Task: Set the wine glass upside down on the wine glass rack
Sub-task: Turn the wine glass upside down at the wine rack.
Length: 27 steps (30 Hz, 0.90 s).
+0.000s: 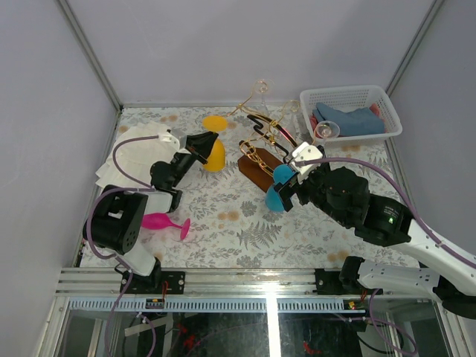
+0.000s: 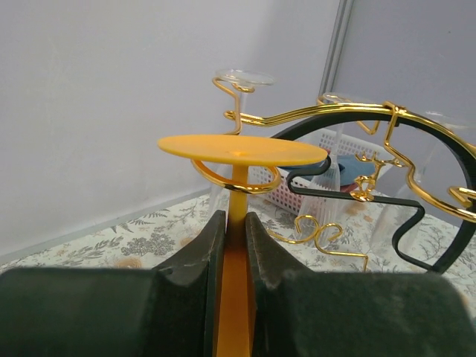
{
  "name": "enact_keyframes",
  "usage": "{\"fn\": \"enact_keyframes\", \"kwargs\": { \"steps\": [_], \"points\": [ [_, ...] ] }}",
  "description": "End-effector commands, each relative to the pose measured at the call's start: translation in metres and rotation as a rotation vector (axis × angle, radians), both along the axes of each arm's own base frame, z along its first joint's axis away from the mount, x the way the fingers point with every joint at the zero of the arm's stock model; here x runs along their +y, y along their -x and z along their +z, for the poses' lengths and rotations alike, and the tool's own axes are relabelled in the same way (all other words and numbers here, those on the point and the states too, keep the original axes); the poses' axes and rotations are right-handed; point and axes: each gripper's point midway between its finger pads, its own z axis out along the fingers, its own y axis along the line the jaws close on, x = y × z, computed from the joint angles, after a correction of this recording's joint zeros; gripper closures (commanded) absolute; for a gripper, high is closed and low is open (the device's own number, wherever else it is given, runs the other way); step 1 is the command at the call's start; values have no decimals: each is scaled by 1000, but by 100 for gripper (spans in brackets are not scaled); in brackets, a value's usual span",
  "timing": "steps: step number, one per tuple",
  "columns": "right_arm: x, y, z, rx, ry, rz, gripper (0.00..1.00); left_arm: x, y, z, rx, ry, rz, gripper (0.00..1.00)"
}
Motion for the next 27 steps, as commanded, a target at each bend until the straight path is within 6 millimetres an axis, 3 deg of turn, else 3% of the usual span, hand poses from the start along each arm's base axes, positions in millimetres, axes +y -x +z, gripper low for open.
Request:
{"fn": "enact_keyframes", "kwargs": {
  "steps": [1, 12, 17, 24, 27],
  "points": [
    [1, -2, 3, -12, -12, -3, 1, -1, 17, 21, -129, -36, -30, 100],
    [1, -2, 2, -9, -4, -4, 1, -16, 4, 3, -60, -61, -106, 94],
    [-1, -2, 1, -7, -2, -4, 1, -8, -5, 0, -26, -43, -47, 78],
    [-1, -1, 0, -6, -1, -1, 1, 0, 0, -2, 9, -27, -11, 56],
    [-3, 0, -1, -8, -1, 0, 1, 4, 8, -3, 31, -6, -2, 39]
  ]
}}
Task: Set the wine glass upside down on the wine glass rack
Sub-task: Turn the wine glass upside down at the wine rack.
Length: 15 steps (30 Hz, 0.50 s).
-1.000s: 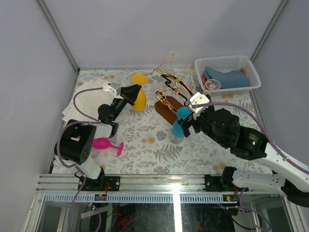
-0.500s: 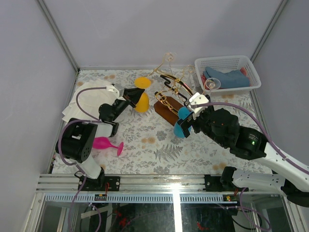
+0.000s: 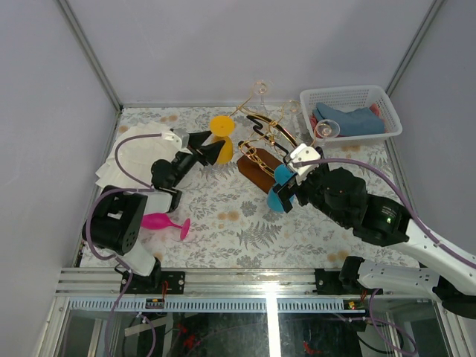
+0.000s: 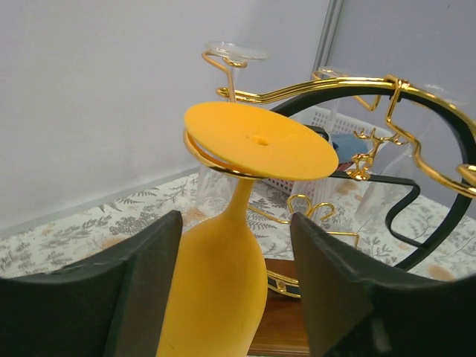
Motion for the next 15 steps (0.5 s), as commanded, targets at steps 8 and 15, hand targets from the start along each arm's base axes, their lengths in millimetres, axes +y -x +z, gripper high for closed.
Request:
{"fn": "enact_keyframes", "kwargs": {
  "steps": [8, 15],
  "points": [
    [-9, 3, 2, -16, -40, -7, 1, 53, 37, 11, 165, 262, 195, 21],
    [-5, 9, -9, 17, -58, 14, 0, 108, 42, -12, 531, 472, 514, 12]
  ]
}}
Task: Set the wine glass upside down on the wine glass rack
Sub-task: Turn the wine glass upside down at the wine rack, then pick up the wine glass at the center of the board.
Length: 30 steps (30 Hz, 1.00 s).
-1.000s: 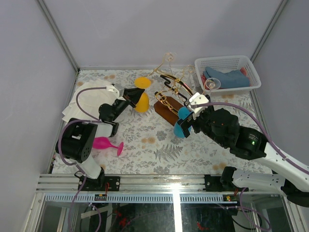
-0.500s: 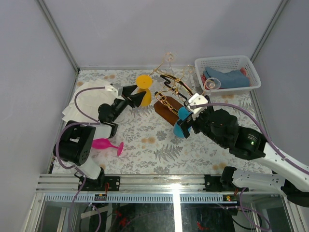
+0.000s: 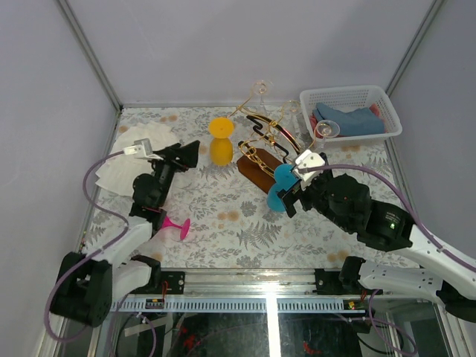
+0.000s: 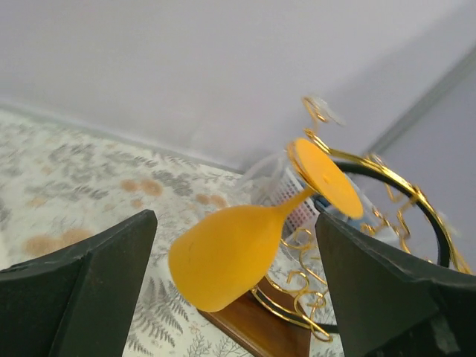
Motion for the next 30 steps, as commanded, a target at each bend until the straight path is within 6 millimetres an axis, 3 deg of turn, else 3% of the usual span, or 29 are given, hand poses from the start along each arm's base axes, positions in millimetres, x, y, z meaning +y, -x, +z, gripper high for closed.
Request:
{"fn": "enact_keyframes", "kwargs": {
  "steps": [1, 8, 13, 21, 30],
  "points": [
    [5, 3, 1, 13, -51, 17, 0, 44, 1, -27, 301, 164, 239, 11],
    [4, 8, -8, 44, -68, 24, 0, 74, 43, -46, 494, 360, 390, 0],
    [1, 11, -9, 51, -87, 21, 0, 73, 65, -45, 547, 302, 362, 0],
    [-1, 12, -21, 67, -82, 13, 0, 89, 93, -60, 717, 250, 459, 0],
    [-2, 9, -38, 92, -74, -22, 0, 107, 152, -109, 1088, 323, 678, 0]
  ]
}}
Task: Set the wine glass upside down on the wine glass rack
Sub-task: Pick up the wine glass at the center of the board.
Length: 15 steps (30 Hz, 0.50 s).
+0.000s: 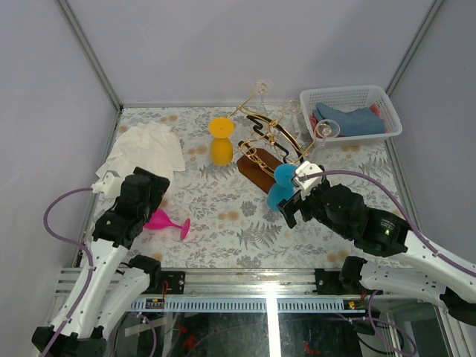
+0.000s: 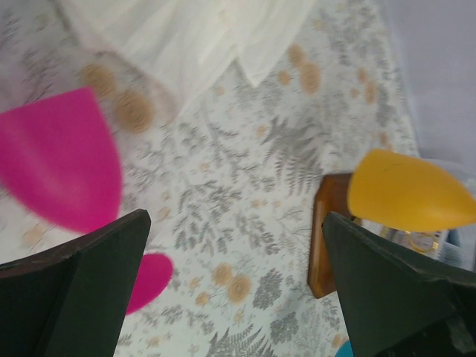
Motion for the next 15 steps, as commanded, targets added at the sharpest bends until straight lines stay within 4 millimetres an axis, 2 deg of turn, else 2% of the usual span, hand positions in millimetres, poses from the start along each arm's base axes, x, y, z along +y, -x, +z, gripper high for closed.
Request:
{"fn": "enact_keyframes", "kwargs": {
  "steps": [1, 5, 8, 15],
  "points": [
    [2, -6, 7, -8, -58, -40, 0, 22, 48, -38, 279, 17, 182, 0],
    [-1, -9, 3, -8, -66, -70, 0, 37, 71, -54, 407, -16, 286, 0],
    [-1, -10, 2, -7, -71, -85, 0, 46, 79, -62, 447, -55, 342, 0],
    [0, -9, -5, 13, -51, -77, 1, 31, 61, -87, 431, -20, 270, 0]
  ]
}}
